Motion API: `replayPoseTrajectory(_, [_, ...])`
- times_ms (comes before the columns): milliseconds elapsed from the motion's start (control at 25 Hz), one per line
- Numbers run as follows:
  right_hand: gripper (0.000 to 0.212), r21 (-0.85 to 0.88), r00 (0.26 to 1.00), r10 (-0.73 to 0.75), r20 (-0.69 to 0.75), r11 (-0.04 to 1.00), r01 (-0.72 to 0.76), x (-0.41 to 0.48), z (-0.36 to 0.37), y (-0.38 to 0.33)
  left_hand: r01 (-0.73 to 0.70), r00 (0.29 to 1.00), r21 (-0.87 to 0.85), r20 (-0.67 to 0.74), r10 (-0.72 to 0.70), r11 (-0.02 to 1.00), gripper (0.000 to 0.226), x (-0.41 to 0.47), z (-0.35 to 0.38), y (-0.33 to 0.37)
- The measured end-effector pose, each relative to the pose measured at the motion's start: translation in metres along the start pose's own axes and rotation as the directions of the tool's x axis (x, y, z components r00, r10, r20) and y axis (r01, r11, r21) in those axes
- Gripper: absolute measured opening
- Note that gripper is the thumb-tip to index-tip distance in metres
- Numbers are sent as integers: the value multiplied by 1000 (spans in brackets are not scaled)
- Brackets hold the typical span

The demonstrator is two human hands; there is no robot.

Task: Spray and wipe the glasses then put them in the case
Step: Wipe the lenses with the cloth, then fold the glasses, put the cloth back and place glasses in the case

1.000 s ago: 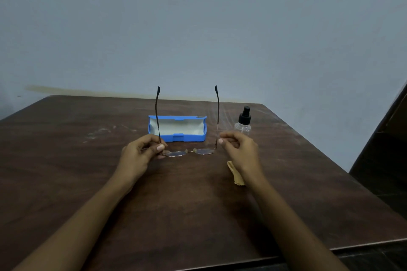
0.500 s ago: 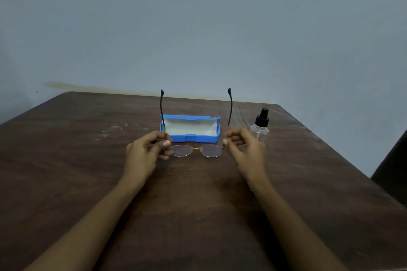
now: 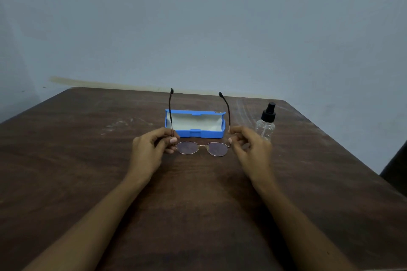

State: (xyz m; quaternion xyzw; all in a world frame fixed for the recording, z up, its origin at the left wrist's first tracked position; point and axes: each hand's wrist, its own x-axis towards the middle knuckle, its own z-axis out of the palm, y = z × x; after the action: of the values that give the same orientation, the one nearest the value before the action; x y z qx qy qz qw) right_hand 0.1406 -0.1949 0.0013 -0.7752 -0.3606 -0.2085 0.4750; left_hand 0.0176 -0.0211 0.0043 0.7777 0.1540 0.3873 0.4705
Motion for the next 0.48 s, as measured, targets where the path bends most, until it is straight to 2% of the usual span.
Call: replayPoseTrajectory(480, [21,-92,994,-105,28,990,107,0,4,5,20,999,10,32,-20,1000,19,0,0,2])
